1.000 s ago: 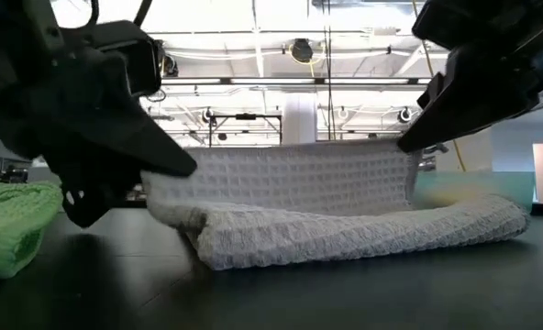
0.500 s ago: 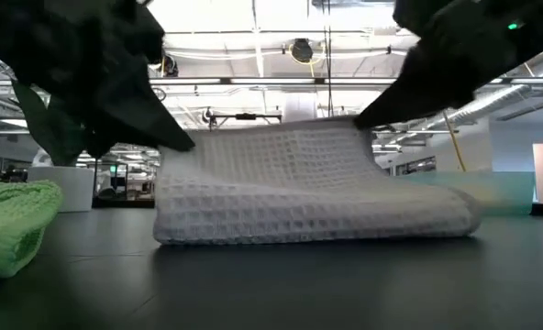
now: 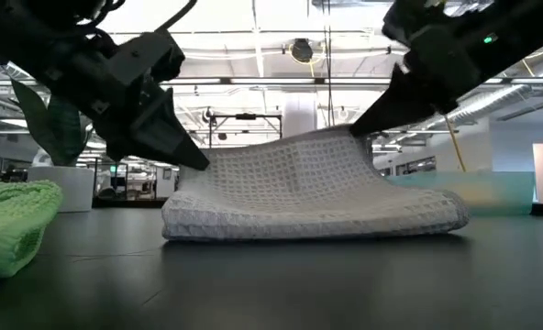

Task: Fold microfiber towels
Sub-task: Fold the white microfiber cloth

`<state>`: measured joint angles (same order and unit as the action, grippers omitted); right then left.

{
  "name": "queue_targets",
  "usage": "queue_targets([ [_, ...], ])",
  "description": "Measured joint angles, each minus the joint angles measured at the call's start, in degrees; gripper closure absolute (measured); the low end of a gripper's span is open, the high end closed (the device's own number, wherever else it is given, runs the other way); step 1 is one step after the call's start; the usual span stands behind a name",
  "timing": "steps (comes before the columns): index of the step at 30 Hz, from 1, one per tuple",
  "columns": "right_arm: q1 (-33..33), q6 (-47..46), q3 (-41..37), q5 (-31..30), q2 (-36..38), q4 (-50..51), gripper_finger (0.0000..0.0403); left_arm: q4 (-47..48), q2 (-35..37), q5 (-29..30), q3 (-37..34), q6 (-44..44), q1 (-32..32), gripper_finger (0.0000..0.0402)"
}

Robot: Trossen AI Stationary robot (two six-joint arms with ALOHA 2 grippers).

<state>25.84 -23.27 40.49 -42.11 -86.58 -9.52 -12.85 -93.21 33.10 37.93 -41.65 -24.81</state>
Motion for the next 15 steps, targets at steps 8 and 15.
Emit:
queue_targets([
  [8,-4.18,0.13,0.02,0.38,-1.42,0.64,0.0402,3.19,-0.98,3.0,0.02,0.0,1.63,0.0388],
  [15,-5.53,-0.14,0.02,2.5,-1.44,1.09,0.0402,2.45,-3.36,3.42,0.02,-0.02,3.26,0.0395],
])
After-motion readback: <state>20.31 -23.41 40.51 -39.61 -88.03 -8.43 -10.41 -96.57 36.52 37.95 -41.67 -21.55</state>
